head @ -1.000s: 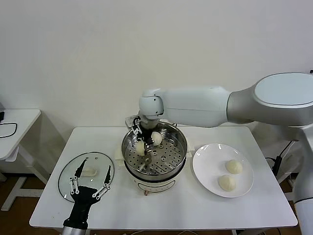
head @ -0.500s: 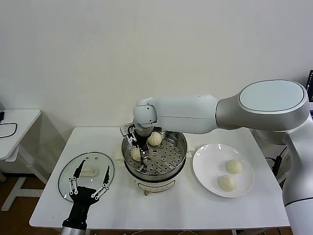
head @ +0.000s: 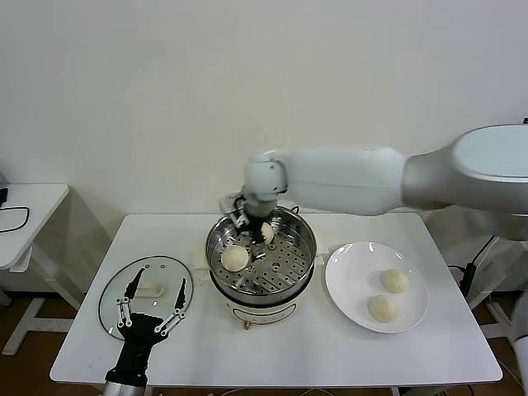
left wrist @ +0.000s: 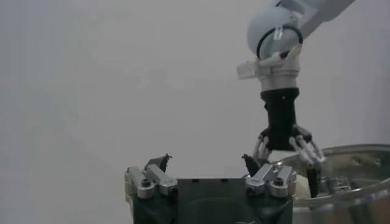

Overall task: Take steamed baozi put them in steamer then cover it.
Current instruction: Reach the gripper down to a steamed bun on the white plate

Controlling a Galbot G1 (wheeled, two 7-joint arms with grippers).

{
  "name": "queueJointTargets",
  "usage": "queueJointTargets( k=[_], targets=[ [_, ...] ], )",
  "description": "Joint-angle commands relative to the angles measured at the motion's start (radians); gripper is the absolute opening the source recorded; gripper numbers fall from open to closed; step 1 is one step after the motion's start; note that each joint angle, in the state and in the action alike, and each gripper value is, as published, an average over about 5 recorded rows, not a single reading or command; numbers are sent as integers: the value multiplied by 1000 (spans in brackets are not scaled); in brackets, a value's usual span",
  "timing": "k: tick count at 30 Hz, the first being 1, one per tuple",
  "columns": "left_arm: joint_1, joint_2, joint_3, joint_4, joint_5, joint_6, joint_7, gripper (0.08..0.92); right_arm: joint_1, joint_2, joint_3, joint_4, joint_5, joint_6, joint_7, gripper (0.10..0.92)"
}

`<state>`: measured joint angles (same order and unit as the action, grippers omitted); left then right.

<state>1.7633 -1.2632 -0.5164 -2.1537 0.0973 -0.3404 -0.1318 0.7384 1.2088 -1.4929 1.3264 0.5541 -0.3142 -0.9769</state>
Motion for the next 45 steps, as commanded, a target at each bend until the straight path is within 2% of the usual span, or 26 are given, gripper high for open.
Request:
queueJointTargets(
  k=[1,7,13,24,45],
  targets=[
    [-3,2,4,6,3,1,1,823,51,-397,40,73,-144,116,-155,823],
    [-7,0,5,9,3,4,1,823,-26,-529,43,33,-221,182,-207,823],
    [-6,-3,3,10,3,5,1,823,-169,-583,46,-4,-301,218,-217,823],
    [3,-8,-1,14,7,2,1,823,-366,-585,94,-22,-341,227,-190,823],
    [4,-9,0,26,7,-2,0,823,-460,-575,152,-30,-387,216,-104,823]
  ],
)
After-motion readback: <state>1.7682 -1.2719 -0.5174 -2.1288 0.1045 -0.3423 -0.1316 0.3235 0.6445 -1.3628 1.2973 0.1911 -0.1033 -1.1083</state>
